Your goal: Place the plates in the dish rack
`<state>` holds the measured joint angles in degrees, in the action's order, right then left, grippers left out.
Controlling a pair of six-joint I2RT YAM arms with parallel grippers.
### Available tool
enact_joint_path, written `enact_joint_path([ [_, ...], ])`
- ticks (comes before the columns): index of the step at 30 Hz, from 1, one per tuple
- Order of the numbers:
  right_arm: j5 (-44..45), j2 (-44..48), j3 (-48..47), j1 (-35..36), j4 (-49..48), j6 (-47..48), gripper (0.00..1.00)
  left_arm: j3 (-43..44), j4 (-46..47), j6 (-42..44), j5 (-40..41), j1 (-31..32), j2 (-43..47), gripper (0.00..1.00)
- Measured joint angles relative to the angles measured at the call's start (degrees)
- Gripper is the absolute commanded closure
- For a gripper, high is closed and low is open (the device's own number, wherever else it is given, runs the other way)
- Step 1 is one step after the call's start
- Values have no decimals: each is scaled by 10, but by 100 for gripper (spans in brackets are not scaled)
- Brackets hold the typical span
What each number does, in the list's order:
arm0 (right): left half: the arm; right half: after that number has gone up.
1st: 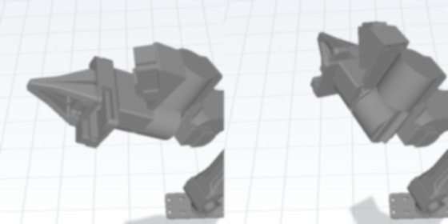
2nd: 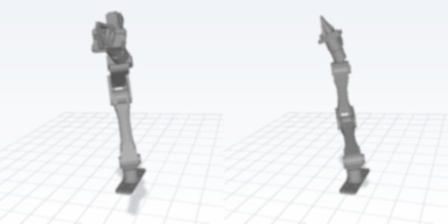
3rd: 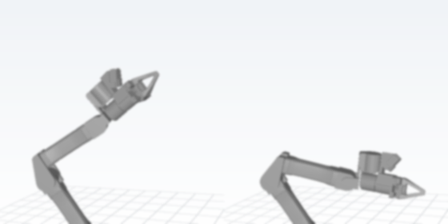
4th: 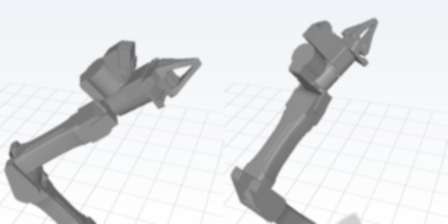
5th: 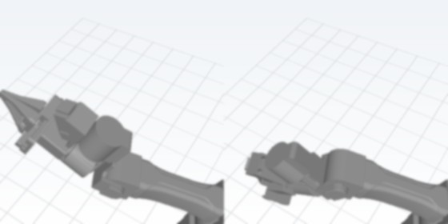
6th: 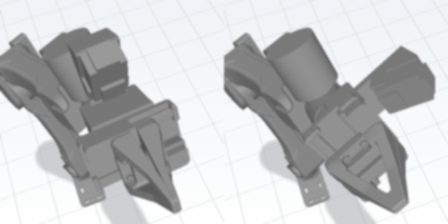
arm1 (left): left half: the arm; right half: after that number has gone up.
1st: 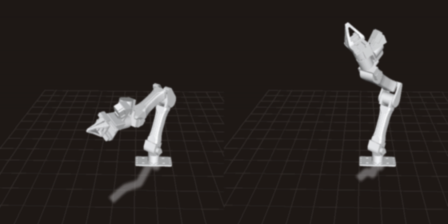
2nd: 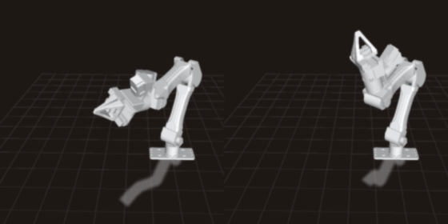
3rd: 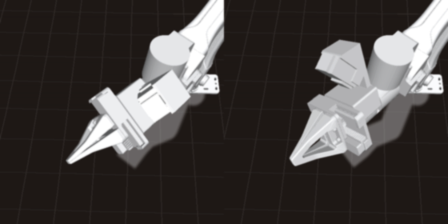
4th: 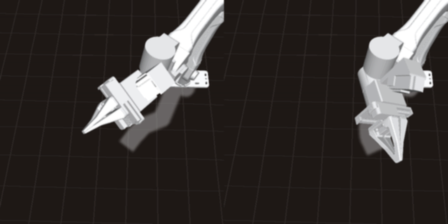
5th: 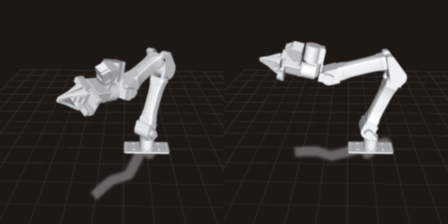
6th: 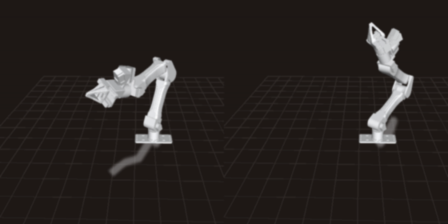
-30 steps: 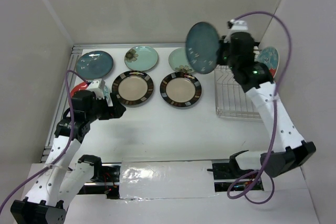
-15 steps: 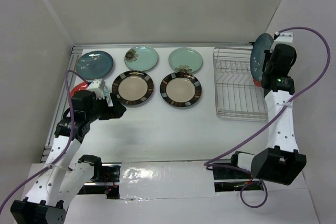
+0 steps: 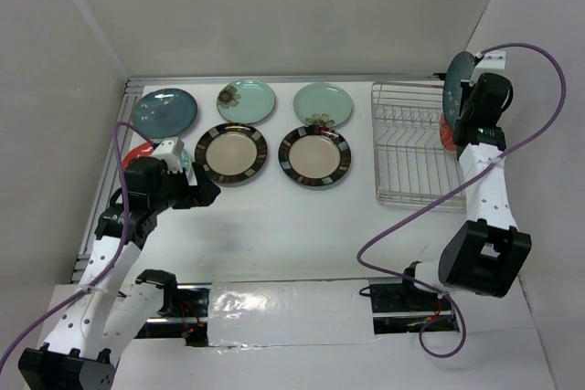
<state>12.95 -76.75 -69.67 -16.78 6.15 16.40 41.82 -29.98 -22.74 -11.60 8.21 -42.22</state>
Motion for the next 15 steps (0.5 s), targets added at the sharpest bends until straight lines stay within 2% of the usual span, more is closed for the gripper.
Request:
enact_joint_path([
  [15, 23, -28, 52, -28, -54, 14, 100, 0, 0, 0, -5, 0, 1, 0],
])
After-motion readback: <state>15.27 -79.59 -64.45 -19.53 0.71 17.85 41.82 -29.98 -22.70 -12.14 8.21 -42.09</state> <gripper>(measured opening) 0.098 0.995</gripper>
